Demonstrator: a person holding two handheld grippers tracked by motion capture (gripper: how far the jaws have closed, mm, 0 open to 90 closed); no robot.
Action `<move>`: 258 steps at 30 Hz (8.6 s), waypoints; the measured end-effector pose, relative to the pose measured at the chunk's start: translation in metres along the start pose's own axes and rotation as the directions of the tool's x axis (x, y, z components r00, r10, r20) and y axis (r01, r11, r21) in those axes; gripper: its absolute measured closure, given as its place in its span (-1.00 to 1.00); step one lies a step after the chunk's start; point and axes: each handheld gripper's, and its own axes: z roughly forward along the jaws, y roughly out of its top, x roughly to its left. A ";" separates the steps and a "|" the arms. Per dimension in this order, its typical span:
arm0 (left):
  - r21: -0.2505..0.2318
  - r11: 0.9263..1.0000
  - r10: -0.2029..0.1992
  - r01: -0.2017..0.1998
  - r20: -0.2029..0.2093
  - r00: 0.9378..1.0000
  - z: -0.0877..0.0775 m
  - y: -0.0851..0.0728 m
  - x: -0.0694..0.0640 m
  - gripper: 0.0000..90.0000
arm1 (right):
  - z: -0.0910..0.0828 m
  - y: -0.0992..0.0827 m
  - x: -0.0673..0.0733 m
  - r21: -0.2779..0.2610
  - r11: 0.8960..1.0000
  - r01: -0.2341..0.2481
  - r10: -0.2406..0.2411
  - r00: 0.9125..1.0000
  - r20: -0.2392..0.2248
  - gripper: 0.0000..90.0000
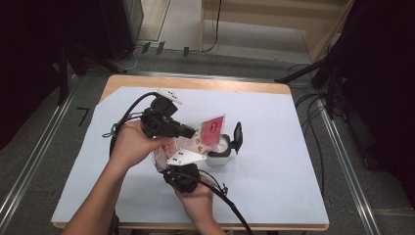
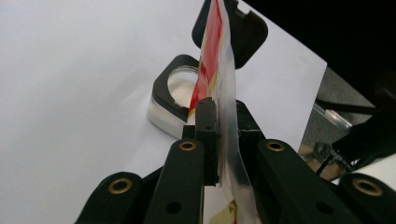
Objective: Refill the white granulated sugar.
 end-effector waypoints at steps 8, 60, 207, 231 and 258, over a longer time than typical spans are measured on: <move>0.020 1.000 -0.004 0.004 0.000 1.000 0.001 -0.003 0.002 0.91 | 0.002 -0.004 0.000 0.008 1.000 0.002 -0.002 1.000 -0.003 1.00; -0.048 0.999 -0.014 0.015 0.008 1.000 -0.011 -0.018 0.012 0.99 | -0.005 -0.011 -0.030 -0.018 0.996 -0.082 0.083 0.994 0.064 0.98; -0.316 0.945 -0.123 0.081 -0.118 0.985 0.026 -0.051 0.133 1.00 | -0.093 -0.022 -0.087 0.091 0.995 0.044 -0.036 0.995 -0.092 0.34; -0.277 0.957 -0.116 0.088 -0.083 0.990 0.015 -0.073 0.121 1.00 | -0.102 -0.026 -0.096 0.092 0.995 0.034 -0.031 0.999 -0.034 0.19; -0.210 0.976 -0.074 0.057 -0.076 0.994 -0.009 -0.126 0.113 0.86 | -0.101 -0.026 -0.095 0.101 0.994 0.046 -0.043 0.999 -0.030 0.19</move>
